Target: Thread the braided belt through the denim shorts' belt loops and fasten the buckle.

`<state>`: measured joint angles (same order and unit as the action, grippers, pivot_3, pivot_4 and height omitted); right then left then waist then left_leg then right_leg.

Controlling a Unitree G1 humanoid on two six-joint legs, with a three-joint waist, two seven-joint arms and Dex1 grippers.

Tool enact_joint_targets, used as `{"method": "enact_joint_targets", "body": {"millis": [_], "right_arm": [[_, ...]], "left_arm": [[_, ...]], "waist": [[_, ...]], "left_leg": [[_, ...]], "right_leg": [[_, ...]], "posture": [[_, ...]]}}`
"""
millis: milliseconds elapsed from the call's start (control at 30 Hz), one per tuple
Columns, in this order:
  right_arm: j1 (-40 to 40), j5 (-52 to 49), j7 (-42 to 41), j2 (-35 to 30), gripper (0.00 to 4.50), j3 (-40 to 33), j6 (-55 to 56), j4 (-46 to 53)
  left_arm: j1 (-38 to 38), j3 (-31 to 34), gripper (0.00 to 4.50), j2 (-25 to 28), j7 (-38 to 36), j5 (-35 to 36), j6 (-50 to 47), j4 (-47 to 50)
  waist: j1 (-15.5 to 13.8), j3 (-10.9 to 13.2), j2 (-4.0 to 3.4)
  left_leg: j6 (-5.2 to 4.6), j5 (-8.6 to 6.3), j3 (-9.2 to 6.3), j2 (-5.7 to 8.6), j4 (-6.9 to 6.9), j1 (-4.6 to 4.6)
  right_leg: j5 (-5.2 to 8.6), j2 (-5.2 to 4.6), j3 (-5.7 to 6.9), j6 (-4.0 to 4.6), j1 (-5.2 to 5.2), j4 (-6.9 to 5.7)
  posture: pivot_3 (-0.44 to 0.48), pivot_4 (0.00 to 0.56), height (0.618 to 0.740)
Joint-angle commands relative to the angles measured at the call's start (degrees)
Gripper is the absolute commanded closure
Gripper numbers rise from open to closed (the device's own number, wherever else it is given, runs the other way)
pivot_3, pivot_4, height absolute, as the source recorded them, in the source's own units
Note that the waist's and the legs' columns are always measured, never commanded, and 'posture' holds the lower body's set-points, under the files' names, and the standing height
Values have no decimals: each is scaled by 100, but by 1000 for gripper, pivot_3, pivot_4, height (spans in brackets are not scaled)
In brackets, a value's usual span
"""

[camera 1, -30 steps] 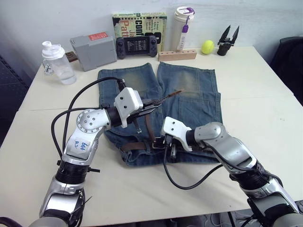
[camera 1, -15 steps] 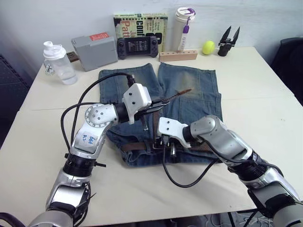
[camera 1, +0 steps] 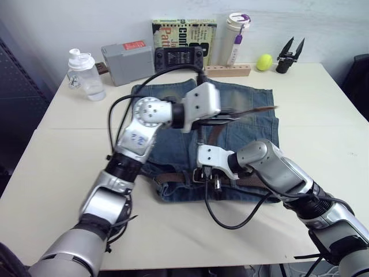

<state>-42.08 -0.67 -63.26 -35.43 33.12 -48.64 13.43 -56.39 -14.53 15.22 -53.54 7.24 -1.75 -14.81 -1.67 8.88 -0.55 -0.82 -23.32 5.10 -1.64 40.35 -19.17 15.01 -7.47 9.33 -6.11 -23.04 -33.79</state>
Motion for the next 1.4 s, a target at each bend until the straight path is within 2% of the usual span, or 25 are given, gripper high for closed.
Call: {"method": "enact_joint_targets", "body": {"millis": [33, 367, 533, 600, 733, 867, 967, 1100, 1200, 1300, 1400], "right_arm": [[933, -4, -454, 103, 4449, 1528, -262, -315], [943, 100, -572, 169, 4449, 1542, -224, -378], [980, 160, -548, 208, 4449, 1510, -218, -400], [1016, 175, -370, 275, 4449, 1309, -180, -396], [1228, -1, 505, 624, 4449, 96, -273, -84], [1614, -262, 968, 887, 4449, -1244, -680, 873], [1828, -471, 1220, 1119, 4449, -1976, -965, 1455], [1956, -903, 1549, 1488, 4449, -2893, -1315, 2149], [2038, -1175, 1589, 1617, 4449, -3357, -1539, 2598], [2225, -1446, 1698, 1514, 4449, -3687, -1669, 2997], [2606, -1480, 1758, 1100, 4449, -3707, -1430, 3419]], "left_arm": [[-1283, 66, 4500, -985, 51, 270, 824, -215], [-1901, 224, 4500, -1188, 196, 249, 1184, -744], [-1821, 323, 4500, -1123, 314, 213, 1245, -838], [-1435, 407, 4500, -936, 423, 215, 1086, -656], [144, 523, 4500, -114, 475, -73, 836, 103], [1767, 918, 4500, 784, 416, -322, 714, 954], [2529, 1171, 4500, 1245, 436, -417, 612, 1450], [3179, 1276, 4500, 1683, 490, -586, 642, 1919], [3502, 1182, 4500, 1904, 452, -817, 864, 2087], [3763, 1050, 4500, 2095, 453, -1037, 1043, 2230], [3899, 953, 4500, 2166, 494, -1128, 1106, 2322]], "waist": [[-13, -4, 10], [35, -12, 0], [27, -12, 0], [28, -12, 0], [34, -12, 0], [112, -22, -6], [215, -20, -11], [173, -2, -25], [35, 34, -27], [52, 44, -45], [54, 47, -50]], "left_leg": [[0, 0, -2, 0, 0, 0], [1, 1, -19, -3, -12, 8], [1, 1, -25, -3, -10, 6], [1, 1, -26, -3, -10, 5], [1, 1, -27, -3, -10, 5], [2, 1, -25, -10, -28, 24], [6, 2, -31, -18, -37, 34], [8, 2, -66, -11, -28, -11], [6, 3, -68, -1, -9, -34], [5, 4, -53, -3, -7, -53], [5, 4, -9, -5, -21, -46]], "right_leg": [[0, 0, 0, 0, 3, 1], [1, 8, 11, 0, 21, 18], [1, 8, 14, 0, 21, 18], [1, 8, 15, 0, 21, 18], [1, 8, 15, 0, 22, 17], [2, 11, 12, 3, 24, 10], [7, 15, 11, 10, 22, 6], [7, 9, 7, 10, -20, 1], [3, 2, 3, 3, -30, -1], [2, 10, -3, 2, -54, -5], [3, 12, -9, 3, -56, -4]], "posture": [[0, 150, 731], [0, 150, 731], [0, 150, 731], [0, 150, 731], [0, 150, 731], [0, 150, 731], [0, 150, 731], [0, 150, 731], [0, 150, 731], [0, 150, 731], [0, 150, 731]]}}
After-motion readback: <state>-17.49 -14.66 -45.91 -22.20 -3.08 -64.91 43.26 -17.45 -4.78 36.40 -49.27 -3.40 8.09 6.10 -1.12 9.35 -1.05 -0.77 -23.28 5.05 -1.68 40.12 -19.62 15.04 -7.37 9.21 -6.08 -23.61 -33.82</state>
